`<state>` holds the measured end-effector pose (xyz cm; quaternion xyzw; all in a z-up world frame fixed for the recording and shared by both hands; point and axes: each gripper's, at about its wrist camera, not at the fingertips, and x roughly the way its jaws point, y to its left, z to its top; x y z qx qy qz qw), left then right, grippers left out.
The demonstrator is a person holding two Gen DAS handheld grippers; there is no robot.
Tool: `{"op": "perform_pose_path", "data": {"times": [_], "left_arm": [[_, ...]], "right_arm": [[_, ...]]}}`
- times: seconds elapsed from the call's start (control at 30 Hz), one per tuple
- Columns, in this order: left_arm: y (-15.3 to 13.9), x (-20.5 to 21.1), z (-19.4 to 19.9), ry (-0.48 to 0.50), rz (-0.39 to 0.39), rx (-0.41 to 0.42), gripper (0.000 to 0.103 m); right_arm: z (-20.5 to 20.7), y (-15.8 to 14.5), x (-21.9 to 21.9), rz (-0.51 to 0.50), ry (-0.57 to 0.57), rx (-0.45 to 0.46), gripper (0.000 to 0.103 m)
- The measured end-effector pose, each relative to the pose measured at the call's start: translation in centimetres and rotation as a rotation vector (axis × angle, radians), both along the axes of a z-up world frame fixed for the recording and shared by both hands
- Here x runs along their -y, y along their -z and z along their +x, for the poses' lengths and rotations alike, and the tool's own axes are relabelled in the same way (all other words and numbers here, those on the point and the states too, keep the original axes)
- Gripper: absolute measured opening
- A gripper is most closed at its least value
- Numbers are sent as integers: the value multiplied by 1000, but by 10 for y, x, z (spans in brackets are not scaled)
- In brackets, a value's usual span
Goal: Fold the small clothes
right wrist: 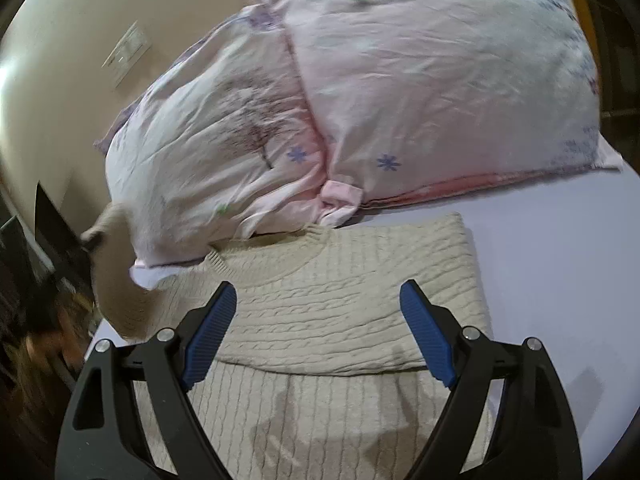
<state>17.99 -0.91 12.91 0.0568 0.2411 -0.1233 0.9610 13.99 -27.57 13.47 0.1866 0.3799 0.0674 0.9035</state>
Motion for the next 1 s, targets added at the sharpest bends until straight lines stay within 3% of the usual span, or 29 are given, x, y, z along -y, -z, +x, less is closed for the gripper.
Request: {"op": "perform_pose_path", "data": {"times": [0.07, 0.13, 0.2, 0.23, 0.3, 0.43, 0.5, 0.63, 0.67, 0.7, 0.73, 0.8, 0.83, 0.87, 0.93, 0.97, 1.0], "left_arm": [[32, 74, -2, 159, 109, -61, 7], [80, 141, -9, 294, 276, -136, 8], [101, 156, -13, 336, 321, -189, 10], [101, 151, -14, 343, 294, -203, 10], [89, 129, -17, 334, 213, -204, 15], [58, 48, -31, 237, 46, -199, 38], [56, 8, -38, 170, 18, -222, 39], [70, -67, -66, 12, -19, -299, 39], [73, -80, -77, -17, -33, -316, 39], [76, -91, -84, -37, -43, -332, 39], [81, -105, -91, -54, -62, -349, 39], [88, -130, -107, -74, -116, -385, 39], [91, -141, -118, -74, -146, -406, 39], [94, -150, -129, -68, -171, -423, 39], [99, -157, -145, -57, -201, -449, 45], [102, -159, -150, -51, -212, -467, 46], [107, -159, -158, -40, -221, -490, 47]], "right_arm": [[0, 7, 11, 30, 28, -21, 84], [-1, 13, 21, 77, 39, -50, 84], [-4, 14, 30, 107, 45, -57, 84], [-5, 13, 35, 116, 45, -59, 83], [-3, 15, 41, 138, 31, -75, 78], [14, 35, 44, 192, 42, -173, 56], [23, 44, 44, 181, 70, -210, 50], [30, 68, 51, 338, 129, -292, 49], [30, 70, 50, 327, 143, -302, 48], [31, 72, 49, 308, 150, -310, 20], [32, 75, 44, 274, 144, -308, 8], [31, 72, 44, 232, 162, -262, 8], [29, 65, 46, 197, 175, -221, 9], [28, 61, 46, 180, 169, -212, 17], [18, 50, 45, 153, 159, -231, 45], [6, 42, 42, 128, 141, -224, 74], [-4, 36, 41, 108, 131, -215, 86]]}}
